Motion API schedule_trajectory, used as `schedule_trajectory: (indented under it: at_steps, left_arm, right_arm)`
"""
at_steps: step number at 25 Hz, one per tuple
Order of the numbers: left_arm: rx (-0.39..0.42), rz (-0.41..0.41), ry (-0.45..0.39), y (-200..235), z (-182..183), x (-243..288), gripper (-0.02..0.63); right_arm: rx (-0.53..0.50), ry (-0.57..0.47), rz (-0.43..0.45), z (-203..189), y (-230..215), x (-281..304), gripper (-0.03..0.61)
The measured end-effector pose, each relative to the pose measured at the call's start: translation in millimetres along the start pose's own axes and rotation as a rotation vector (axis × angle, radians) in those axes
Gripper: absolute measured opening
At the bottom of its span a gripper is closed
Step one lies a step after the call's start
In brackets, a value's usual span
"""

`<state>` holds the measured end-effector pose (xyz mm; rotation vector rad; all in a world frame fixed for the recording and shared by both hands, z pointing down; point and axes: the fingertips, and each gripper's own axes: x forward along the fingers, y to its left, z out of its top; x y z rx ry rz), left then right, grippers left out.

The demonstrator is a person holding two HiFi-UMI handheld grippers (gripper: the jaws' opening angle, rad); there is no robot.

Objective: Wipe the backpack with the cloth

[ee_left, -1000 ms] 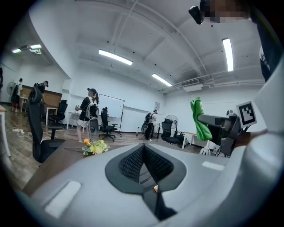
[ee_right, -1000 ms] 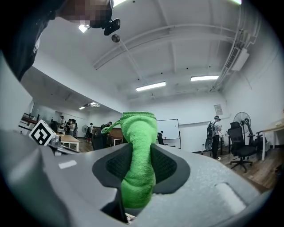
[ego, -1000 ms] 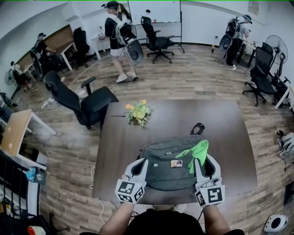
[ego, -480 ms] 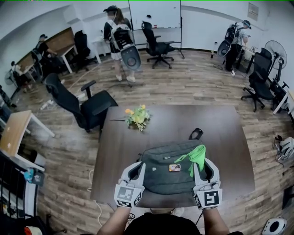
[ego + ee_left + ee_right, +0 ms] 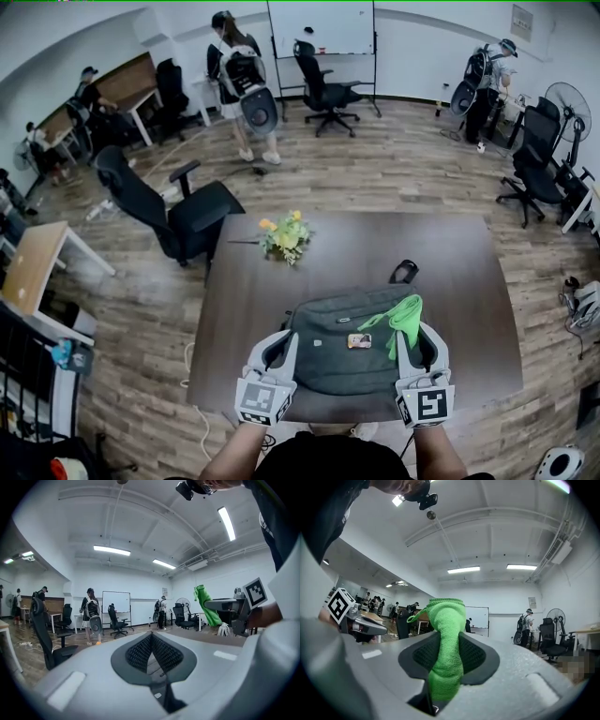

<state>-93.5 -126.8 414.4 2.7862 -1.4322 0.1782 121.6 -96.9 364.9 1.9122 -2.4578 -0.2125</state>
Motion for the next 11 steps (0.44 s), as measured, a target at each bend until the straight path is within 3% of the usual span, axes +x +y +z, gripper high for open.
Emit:
schedule_trajectory:
  at_steps: [11]
  left_arm:
    - [-0.008,-0.021,-0.017,-6.3,4.6,1.1,0.018]
  right_arm:
    - [0.007,0.005,0.005,-1.3,3.7,0.8,0.112]
